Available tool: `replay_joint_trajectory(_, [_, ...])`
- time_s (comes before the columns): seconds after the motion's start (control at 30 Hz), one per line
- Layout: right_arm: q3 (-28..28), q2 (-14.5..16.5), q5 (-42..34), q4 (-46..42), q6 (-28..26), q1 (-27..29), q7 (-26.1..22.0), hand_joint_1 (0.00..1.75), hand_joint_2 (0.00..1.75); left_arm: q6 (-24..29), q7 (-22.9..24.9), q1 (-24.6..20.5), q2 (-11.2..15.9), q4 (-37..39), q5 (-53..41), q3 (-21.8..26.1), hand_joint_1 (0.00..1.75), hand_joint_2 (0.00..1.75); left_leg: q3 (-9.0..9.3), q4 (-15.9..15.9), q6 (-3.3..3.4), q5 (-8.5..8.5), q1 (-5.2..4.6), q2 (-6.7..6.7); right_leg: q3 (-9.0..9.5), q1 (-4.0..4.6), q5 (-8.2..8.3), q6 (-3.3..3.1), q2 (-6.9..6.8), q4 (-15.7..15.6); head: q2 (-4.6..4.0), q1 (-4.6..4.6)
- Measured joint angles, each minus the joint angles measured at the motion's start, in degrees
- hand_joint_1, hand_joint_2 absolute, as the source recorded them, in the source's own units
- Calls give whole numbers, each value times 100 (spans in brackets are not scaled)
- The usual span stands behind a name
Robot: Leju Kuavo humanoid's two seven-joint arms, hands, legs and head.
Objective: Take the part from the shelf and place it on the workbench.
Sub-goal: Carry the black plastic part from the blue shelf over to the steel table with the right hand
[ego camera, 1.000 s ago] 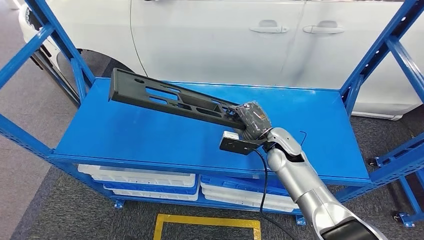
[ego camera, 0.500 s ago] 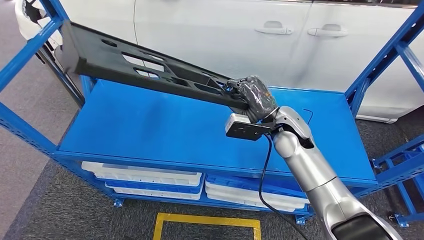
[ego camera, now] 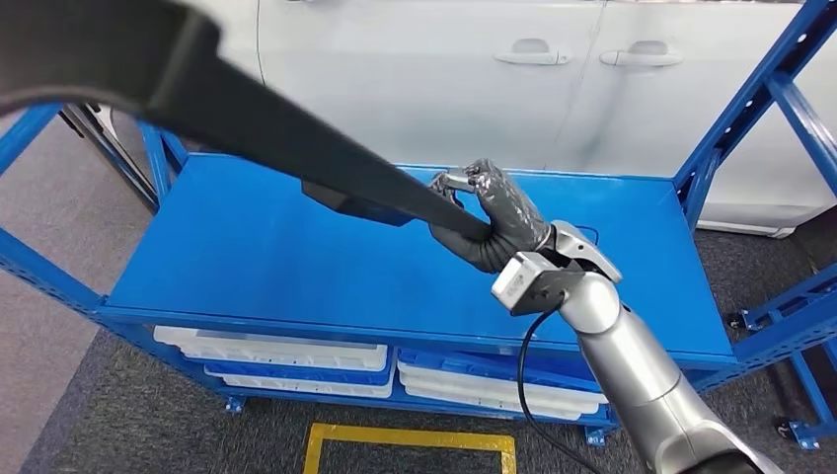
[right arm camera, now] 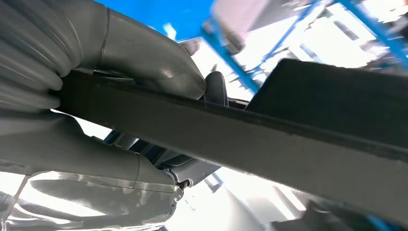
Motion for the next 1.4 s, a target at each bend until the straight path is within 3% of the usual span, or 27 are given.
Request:
replay_joint_trajectory(0.07, [9, 1, -235, -190, 127, 168, -52, 175, 175, 15, -38, 3, 0, 0, 26, 1, 0, 131, -346, 764, -39, -341, 8, 3, 7, 4, -7, -23, -13, 1, 0, 0])
replay_joint_trajectory(0.1, [16, 1, -316, -291, 168, 286, -69, 175, 175, 27, -54, 7, 0, 0, 33, 1, 0, 175, -470, 1026, -50, -412, 10, 3, 13, 6, -12, -27, -17, 3, 0, 0])
replay_joint_trajectory(0.13, [28, 2, -375, -393, 197, 415, -82, 175, 175, 41, -64, 10, -1, 0, 38, 2, 0, 175, -497, 1083, -53, -370, 10, 4, 20, 7, -17, -27, -20, 5, 0, 0])
replay_joint_trajectory(0.17, [43, 2, -410, -496, 213, 541, -91, 175, 175, 54, -72, 12, -1, 0, 40, 2, 0, 175, -416, 910, -48, -224, 10, 4, 31, 7, -24, -22, -18, 8, 0, 0])
replay_joint_trajectory(0.23, [73, 2, -448, -684, 224, 758, -128, 175, 175, 82, -85, 9, -1, 0, 41, 2, 0, 175, -32, 126, -10, 163, 4, 3, 55, 14, -49, 2, -8, 23, 0, 0])
replay_joint_trajectory(0.27, [88, 2, -465, -771, 231, 855, -158, 175, 175, 95, -94, 3, -1, 0, 41, 2, 0, 175, 138, -224, 16, 277, -4, 0, 57, 25, -61, 23, -1, 37, 0, 0])
replay_joint_trajectory(0.33, [124, 2, -513, -924, 276, 1043, -227, 175, 175, 110, -112, -4, -3, 0, 44, 2, 0, 175, 280, -525, 68, 317, -22, -7, 48, 43, -68, 73, 6, 47, 0, 0])
replay_joint_trajectory(0.43, [192, 2, -650, -1156, 408, 1318, -301, 175, 175, 128, -155, -2, -8, 0, 62, 5, 0, 175, 298, -578, 165, 345, -7, -7, 39, 33, -111, 165, 6, 78, 0, -2])
replay_joint_trajectory(0.5, [234, -5, -800, -1280, 539, 1438, -277, 175, 175, 143, -181, -6, -13, 0, 78, 8, 0, 175, 318, -620, 227, 374, 12, 3, -118, 19, -361, 227, 5, 453, 1, -5])
replay_joint_trajectory(0.57, [273, -22, -1017, -1355, 720, 1520, -190, 175, 175, 154, -202, -3, -17, 0, 89, 9, 0, 175, 315, -621, 246, 377, 8, 11, -465, 2, -729, 274, 3, 1215, 1, -7])
replay_joint_trajectory(0.6, [297, -34, -1137, -1384, 812, 1557, -141, 175, 175, 158, -209, 1, -19, 0, 92, 10, 0, 175, 314, -619, 247, 376, 7, 13, -617, -6, -834, 291, 2, 1540, 1, -8])
replay_joint_trajectory(0.63, [324, -44, -1252, -1413, 900, 1585, -101, 175, 175, 161, -214, 5, -21, 0, 92, 11, 0, 175, 314, -615, 247, 375, 6, 12, -683, -14, -832, 301, 1, 1680, 0, -9])
replay_joint_trajectory(0.67, [351, -55, -1359, -1450, 976, 1603, -77, 175, 175, 163, -216, 7, -22, 0, 92, 13, 0, 175, 314, -607, 245, 373, 6, 9, -636, -22, -722, 302, -1, 1587, 0, -9])
replay_joint_trajectory(0.73, [401, -69, -1511, -1541, 1082, 1615, -57, 175, 175, 168, -215, 7, -27, 0, 90, 13, 0, 175, 322, -587, 230, 360, 6, 0, -255, -32, -342, 271, -6, 817, 0, -9])
replay_joint_trajectory(0.8, [442, -85, -1628, -1604, 1143, 1621, -39, 175, 175, 174, -204, 5, -29, 0, 87, 13, 0, 175, 318, -566, 189, 342, -12, -6, 57, -10, -129, 216, -9, 174, 0, -9])
replay_joint_trajectory(0.9, [492, -117, -1869, -1616, 1253, 1629, 35, 175, 175, 187, -180, 4, -31, 0, 83, 13, 0, 175, 314, -574, 96, 341, -22, -4, 100, 11, -99, 126, 3, 44, 0, -9])
replay_joint_trajectory(0.97, [526, -128, -2113, -1616, 1372, 1624, 139, 175, 175, 200, -174, 1, -33, 0, 80, 13, 0, 175, 270, -446, 34, 232, -14, 0, 117, -14, -70, 56, -6, -1, -3, -10])
replay_joint_trajectory(1.0, [546, -131, -2272, -1613, 1451, 1622, 217, 175, 175, 204, -173, 0, -33, 0, 78, 13, 0, 175, 181, -229, 7, 88, -11, 2, 127, -29, -58, 27, -15, -22, -5, -10])
replay_joint_trajectory(1.07, [599, -136, -2662, -1596, 1634, 1623, 416, 175, 175, 210, -167, 4, -33, 0, 74, 13, 0, 175, -131, 500, -30, -296, 2, 3, 127, -26, -56, -2, -28, -26, -11, -11])
replay_joint_trajectory(1.1, [630, -138, -2857, -1580, 1714, 1628, 507, 175, 175, 213, -162, 9, -33, 0, 74, 13, 0, 175, -284, 847, -44, -426, 5, 3, 124, -24, -57, -4, -31, -23, -11, -13])
replay_joint_trajectory(1.13, [659, -140, -3034, -1562, 1777, 1631, 576, 175, 175, 215, -159, 14, -33, 0, 74, 13, 0, 175, -363, 1030, -53, -453, 7, 4, 124, -22, -57, -4, -32, -20, -10, -14])
replay_joint_trajectory(1.17, [681, -140, -3170, -1545, 1822, 1635, 625, 175, 175, 219, -156, 19, -33, 0, 74, 13, 0, 175, -334, 990, -55, -368, 9, 4, 126, -22, -59, -3, -32, -16, -8, -14])
replay_joint_trajectory(1.2, [695, -140, -3256, -1530, 1851, 1635, 650, 175, 175, 222, -156, 21, -32, 0, 75, 13, 0, 175, -196, 719, -51, -191, 11, 5, 132, -23, -62, 2, -29, -9, -4, -16])
replay_joint_trajectory(1.27, [711, -140, -3325, -1506, 1886, 1639, 686, 175, 175, 231, -158, 21, -32, 1, 83, 13, 0, 175, 199, -98, -19, 155, 9, 6, 129, -12, -78, 34, -20, 20, -2, -16])
replay_joint_trajectory(1.33, [724, -140, -3330, -1488, 1900, 1659, 722, 175, 175, 237, -167, 23, -33, 2, 92, 13, 0, 175, 389, -527, 42, 263, -5, 2, 100, 8, -78, 93, -11, 42, -1, -15])
replay_joint_trajectory(1.4, [740, -140, -3315, -1471, 1904, 1705, 756, 175, 175, 240, -177, 41, -31, 2, 103, 15, 0, 175, 382, -551, 111, 265, -10, -4, 87, 18, -59, 155, -7, 28, 0, -15])
